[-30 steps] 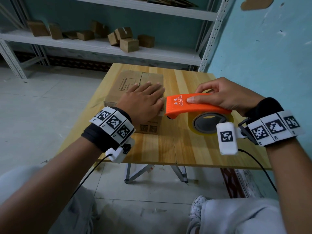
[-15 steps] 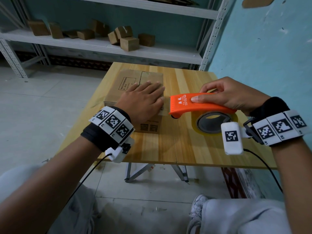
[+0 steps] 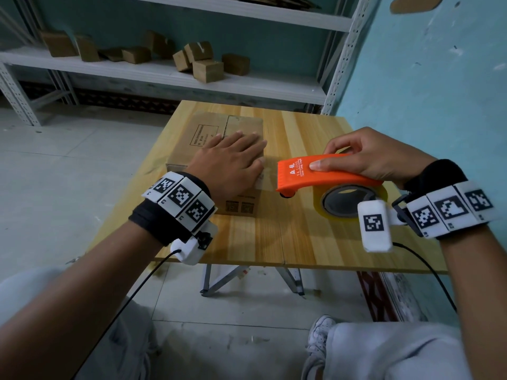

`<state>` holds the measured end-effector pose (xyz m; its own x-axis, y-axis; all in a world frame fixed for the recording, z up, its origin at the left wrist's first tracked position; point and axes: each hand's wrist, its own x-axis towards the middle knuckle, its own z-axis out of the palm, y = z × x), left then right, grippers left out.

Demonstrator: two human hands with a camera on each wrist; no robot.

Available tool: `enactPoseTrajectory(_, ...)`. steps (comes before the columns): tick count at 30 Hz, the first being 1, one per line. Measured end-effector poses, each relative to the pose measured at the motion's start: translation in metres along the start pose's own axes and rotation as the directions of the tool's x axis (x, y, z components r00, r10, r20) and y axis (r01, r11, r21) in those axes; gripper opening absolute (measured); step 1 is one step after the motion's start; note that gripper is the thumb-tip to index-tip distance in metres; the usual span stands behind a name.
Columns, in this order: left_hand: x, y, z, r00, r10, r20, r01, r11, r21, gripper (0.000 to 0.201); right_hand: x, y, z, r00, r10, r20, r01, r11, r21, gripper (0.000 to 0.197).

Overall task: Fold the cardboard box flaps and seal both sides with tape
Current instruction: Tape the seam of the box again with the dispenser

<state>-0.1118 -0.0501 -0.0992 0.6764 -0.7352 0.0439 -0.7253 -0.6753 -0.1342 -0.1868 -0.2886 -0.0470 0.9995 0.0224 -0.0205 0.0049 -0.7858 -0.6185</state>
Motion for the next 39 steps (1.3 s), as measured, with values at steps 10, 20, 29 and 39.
enactPoseTrajectory(10,0.0,-0.004,0.005,0.999,0.02,-0.039,-0.019,0.999,0.035,0.096,0.0,0.001,-0.001,1.0,-0.002,0.016,0.002,1.0,-0.007,0.037)
enactPoseTrajectory(20,0.002,-0.004,0.009,0.997,0.039,-0.065,-0.036,0.998,0.057,0.084,-0.007,0.013,-0.004,1.0,-0.001,0.019,0.001,1.0,-0.001,0.04)
enactPoseTrajectory(29,0.006,-0.004,0.014,0.992,-0.068,-0.111,0.055,0.992,-0.116,0.059,-0.003,0.004,0.005,1.0,-0.001,0.013,0.002,0.996,-0.087,0.036)
enactPoseTrajectory(39,0.005,-0.004,0.012,0.997,-0.026,-0.075,0.021,0.998,-0.064,0.089,0.005,-0.01,0.013,0.998,0.027,0.058,-0.015,0.979,-0.201,0.036)
